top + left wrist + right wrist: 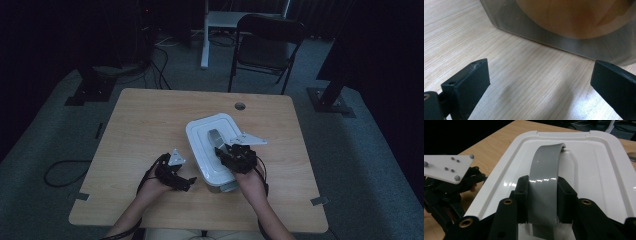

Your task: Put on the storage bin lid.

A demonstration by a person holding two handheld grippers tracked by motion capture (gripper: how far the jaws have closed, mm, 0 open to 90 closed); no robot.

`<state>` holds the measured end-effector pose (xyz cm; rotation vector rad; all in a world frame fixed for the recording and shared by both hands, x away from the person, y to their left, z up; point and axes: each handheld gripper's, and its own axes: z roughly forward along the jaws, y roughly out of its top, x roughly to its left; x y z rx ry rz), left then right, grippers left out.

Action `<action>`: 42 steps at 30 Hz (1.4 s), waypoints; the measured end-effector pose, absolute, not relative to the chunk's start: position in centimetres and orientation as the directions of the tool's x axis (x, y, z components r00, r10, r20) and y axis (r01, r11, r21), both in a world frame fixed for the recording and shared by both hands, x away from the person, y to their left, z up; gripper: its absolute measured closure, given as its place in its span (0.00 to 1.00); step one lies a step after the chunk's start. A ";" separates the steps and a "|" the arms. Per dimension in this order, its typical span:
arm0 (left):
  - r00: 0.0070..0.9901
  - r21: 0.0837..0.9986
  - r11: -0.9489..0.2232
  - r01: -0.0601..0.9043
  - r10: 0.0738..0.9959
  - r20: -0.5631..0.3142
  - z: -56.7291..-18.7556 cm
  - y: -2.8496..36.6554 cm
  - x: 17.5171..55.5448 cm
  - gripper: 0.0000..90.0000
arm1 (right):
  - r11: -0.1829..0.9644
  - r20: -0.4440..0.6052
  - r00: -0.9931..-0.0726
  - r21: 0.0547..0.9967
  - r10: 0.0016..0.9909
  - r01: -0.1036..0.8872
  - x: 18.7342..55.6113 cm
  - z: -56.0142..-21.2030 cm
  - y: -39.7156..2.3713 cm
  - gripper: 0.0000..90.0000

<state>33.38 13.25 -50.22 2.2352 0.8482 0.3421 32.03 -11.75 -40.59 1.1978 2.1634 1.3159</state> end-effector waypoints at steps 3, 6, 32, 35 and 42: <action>0.747 0.701 -0.527 0.480 0.665 -0.010 -50.2 13.3 33.5 0.03 | 0.210 0.141 -0.604 0.856 0.784 0.473 31.8 -40.5 -11.8 0.60; 0.742 0.702 -0.524 0.482 0.670 -0.009 -50.2 13.5 33.5 0.03 | 0.188 0.154 -0.606 0.867 0.780 0.462 31.4 -40.1 -12.4 0.52; 0.719 0.713 -0.491 0.500 0.695 -0.025 -50.0 13.5 34.5 0.03 | 0.091 0.076 -0.372 0.906 0.925 0.412 35.5 -43.1 -23.6 0.15; 0.709 0.719 -0.479 0.504 0.705 -0.027 -50.0 13.6 34.8 0.03 | 0.083 0.077 -0.338 0.898 0.938 0.433 36.2 -44.6 -24.3 0.15; 0.678 0.732 -0.442 0.519 0.734 -0.036 -49.7 13.7 35.7 0.03 | 0.099 0.065 -0.321 0.878 0.945 0.468 36.8 -48.0 -24.7 0.15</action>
